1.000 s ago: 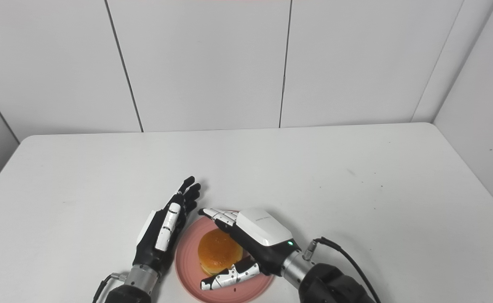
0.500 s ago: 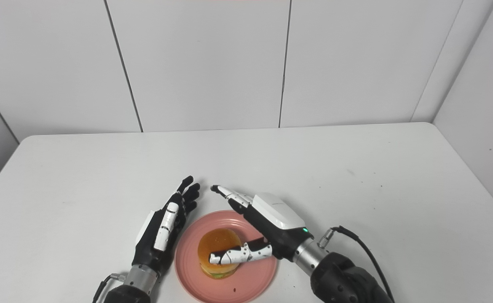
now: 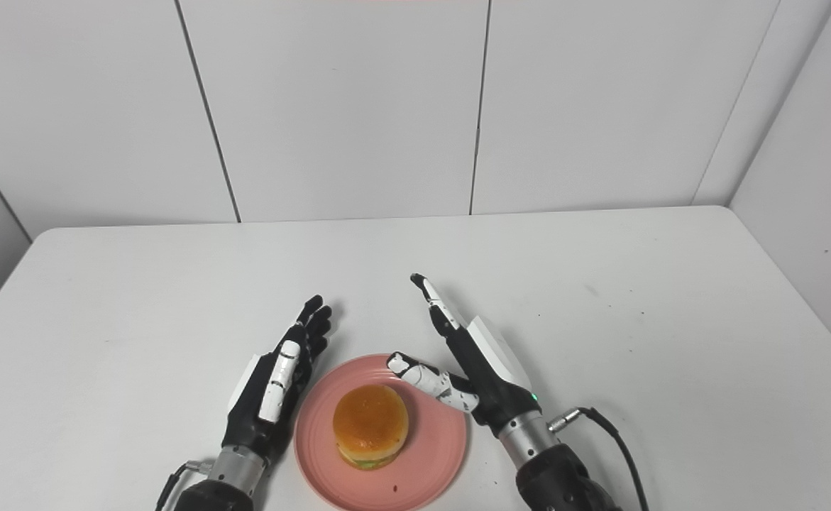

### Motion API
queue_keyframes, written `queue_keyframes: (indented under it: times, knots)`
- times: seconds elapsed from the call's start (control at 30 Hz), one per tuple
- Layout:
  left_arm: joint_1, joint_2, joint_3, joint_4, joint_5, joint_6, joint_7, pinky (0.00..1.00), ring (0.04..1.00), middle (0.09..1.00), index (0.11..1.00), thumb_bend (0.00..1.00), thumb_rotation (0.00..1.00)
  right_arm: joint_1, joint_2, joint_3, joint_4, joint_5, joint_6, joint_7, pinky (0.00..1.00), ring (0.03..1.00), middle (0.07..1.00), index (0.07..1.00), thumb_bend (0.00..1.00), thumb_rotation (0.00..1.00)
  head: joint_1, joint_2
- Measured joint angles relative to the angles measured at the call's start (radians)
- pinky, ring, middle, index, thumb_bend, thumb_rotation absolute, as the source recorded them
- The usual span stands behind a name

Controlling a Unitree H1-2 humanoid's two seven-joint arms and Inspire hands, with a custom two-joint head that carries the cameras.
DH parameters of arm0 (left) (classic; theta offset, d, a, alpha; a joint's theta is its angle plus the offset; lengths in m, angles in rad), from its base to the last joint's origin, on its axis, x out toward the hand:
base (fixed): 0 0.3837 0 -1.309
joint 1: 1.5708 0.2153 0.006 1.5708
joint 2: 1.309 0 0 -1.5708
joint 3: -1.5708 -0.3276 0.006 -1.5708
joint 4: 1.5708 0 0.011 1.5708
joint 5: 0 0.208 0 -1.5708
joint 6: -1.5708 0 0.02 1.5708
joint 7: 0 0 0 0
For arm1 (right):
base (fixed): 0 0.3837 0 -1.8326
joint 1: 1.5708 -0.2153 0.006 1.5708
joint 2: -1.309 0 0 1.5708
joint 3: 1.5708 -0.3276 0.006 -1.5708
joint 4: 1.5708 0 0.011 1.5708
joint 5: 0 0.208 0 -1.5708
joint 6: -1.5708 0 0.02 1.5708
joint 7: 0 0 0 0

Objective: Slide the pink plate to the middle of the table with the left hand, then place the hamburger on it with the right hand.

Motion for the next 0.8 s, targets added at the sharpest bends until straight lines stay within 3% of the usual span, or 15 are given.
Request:
queue_keyframes:
  times: [0.27, 0.43, 0.8]
  knots:
    - [0.000, -0.001, 0.007, -0.001, -0.001, 0.000, 0.000, 0.98, 0.981, 0.971, 0.961, 0.53, 1.00, 0.000, 0.029, -0.011, 0.079, 0.064, 0.018, -0.001, 0.97, 1.000, 1.000, 1.000, 0.68, 1.00, 0.002, 0.000]
    - [0.000, -0.003, 0.013, -0.001, -0.010, -0.002, -0.001, 0.98, 0.980, 0.970, 0.961, 0.53, 1.00, 0.000, 0.073, -0.046, 0.152, 0.119, 0.013, -0.051, 0.98, 1.000, 1.000, 1.000, 0.67, 1.00, 0.002, 0.000]
    - [-0.001, -0.010, 0.022, 0.004, -0.018, -0.013, 0.001, 0.99, 0.987, 0.978, 0.966, 0.54, 1.00, -0.035, 0.128, -0.110, 0.257, 0.208, -0.104, -0.150, 1.00, 1.000, 1.000, 1.000, 0.63, 1.00, 0.002, 0.000]
